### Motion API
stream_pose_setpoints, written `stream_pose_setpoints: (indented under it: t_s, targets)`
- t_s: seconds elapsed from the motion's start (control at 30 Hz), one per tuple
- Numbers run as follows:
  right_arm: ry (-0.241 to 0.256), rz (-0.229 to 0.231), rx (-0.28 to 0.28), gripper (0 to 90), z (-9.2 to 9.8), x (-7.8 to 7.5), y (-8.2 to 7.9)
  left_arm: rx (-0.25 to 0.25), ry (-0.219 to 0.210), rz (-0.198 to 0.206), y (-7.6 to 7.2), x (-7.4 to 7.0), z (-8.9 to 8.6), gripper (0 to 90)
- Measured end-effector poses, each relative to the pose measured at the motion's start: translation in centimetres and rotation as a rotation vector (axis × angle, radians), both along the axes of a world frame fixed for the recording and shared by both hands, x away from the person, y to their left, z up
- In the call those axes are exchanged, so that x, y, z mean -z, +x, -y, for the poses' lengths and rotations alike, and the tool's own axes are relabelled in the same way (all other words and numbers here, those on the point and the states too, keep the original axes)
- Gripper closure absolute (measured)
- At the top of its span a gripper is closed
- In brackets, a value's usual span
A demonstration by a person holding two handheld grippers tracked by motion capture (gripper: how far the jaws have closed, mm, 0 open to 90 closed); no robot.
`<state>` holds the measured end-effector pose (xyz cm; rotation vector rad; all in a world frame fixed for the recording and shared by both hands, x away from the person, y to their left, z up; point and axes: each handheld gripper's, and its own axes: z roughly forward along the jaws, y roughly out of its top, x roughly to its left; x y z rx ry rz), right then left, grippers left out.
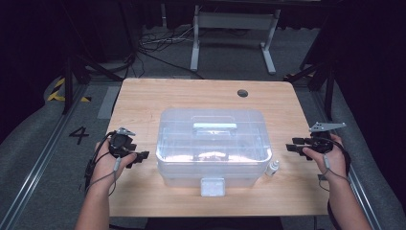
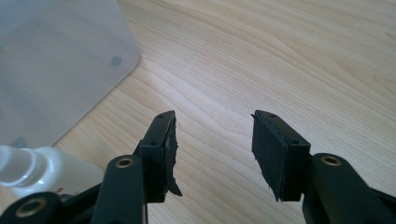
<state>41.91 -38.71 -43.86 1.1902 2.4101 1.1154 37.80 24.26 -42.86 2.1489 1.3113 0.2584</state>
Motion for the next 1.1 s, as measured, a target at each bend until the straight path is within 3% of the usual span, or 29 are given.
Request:
stream_pose_setpoints:
  t_s: [0.13, 0.2, 0.23, 0.37, 0.43, 0.53, 0.63, 0.77, 0.83, 0.9, 0.93, 1.03, 1.1]
  targets:
    - [0.02, 0.013, -0.017, 52.4, 0.1, -0.3, -0.1, 0.024, 0.011, 0.003, 0.0, -0.2, -0.3, 38.6]
    - [0.023, 0.017, -0.022, 53.0, 0.0, -0.2, -0.1, 0.013, 0.012, -0.018, 0.0, -0.3, -0.4, 36.0]
    - [0.022, 0.014, -0.025, 52.9, 0.0, -0.2, -0.1, 0.009, 0.004, -0.033, 0.0, -0.5, -0.4, 35.3]
    - [0.01, 0.009, -0.035, 51.9, -0.3, -0.4, -0.1, 0.001, -0.029, -0.019, -0.1, -0.9, -0.6, 29.9]
    - [0.014, -0.011, -0.023, 48.6, -0.4, -0.8, 0.0, 0.001, -0.033, -0.019, -0.2, -1.1, -0.7, 28.6]
    - [0.018, -0.06, 0.026, 45.3, -0.4, -1.1, -0.2, 0.001, 0.008, -0.012, -0.2, -1.3, -0.8, 29.0]
    - [0.026, -0.077, 0.035, 45.3, -0.4, -1.1, -0.3, 0.005, 0.007, -0.012, -0.3, -1.4, -0.8, 32.2]
    - [0.027, -0.079, 0.025, 43.5, -0.2, -1.3, -0.4, 0.06, 0.02, -0.005, -0.6, -2.0, -0.6, 40.6]
    - [0.029, -0.071, 0.021, 36.7, -0.3, -1.6, -0.5, 0.057, 0.027, -0.01, -0.8, -2.4, -0.3, 44.5]
    - [0.034, -0.104, 0.0, 24.4, -0.6, -1.6, -0.5, 0.039, 0.025, -0.036, -0.9, -2.7, -0.1, 48.9]
    - [0.033, -0.115, 0.0, 23.6, -0.7, -1.7, -0.6, 0.037, 0.028, -0.033, -1.0, -2.8, -0.1, 50.1]
    - [0.014, -0.106, 0.01, 27.0, -1.1, -2.1, -0.8, 0.051, 0.021, -0.023, -1.2, -3.2, 0.0, 54.7]
    - [0.004, -0.084, -0.016, 40.6, -1.3, -2.6, -1.1, 0.059, 0.01, 0.004, -1.2, -3.5, -0.1, 54.7]
